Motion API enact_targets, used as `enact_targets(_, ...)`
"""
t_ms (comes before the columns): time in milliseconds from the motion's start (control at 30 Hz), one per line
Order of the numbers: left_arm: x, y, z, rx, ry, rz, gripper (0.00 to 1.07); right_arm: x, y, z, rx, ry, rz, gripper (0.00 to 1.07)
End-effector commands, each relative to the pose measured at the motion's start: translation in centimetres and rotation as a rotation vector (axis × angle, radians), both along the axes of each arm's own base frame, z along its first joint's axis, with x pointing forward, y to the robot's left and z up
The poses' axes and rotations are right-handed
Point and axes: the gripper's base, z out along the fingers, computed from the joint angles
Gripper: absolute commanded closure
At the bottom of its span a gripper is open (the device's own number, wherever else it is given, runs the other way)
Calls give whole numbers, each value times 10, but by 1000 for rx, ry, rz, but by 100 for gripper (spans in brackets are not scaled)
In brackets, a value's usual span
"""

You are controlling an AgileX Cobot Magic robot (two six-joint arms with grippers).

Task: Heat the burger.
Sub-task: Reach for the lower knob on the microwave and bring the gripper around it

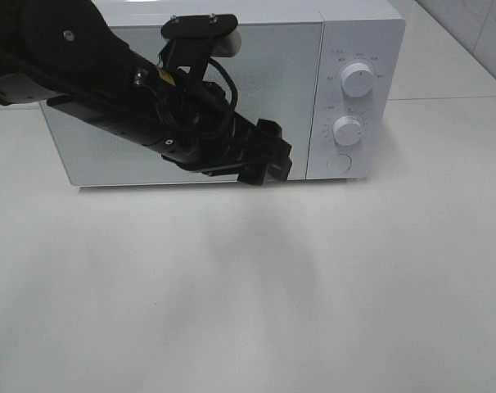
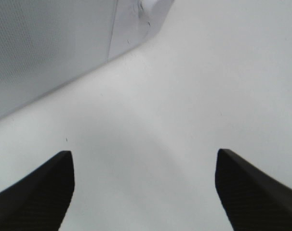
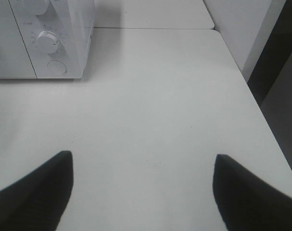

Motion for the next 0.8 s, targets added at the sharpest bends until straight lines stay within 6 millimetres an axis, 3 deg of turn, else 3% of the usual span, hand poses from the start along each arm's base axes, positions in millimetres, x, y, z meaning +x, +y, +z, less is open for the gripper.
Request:
enact_targets(33,-13,4,2,49,97,-45,28,-4,0,0,1,-35,2,31)
enact_targets(267,-33,26,12,225,219,-75,23,-4,0,0,1,-35,2,31)
enact_targets(567,-44,62,44,428,132,-36,23,-4,0,0,1,-35,2,31)
enact_targets(800,-58,76,54,496,195,-37,24,-4,0,0,1,-35,2,31)
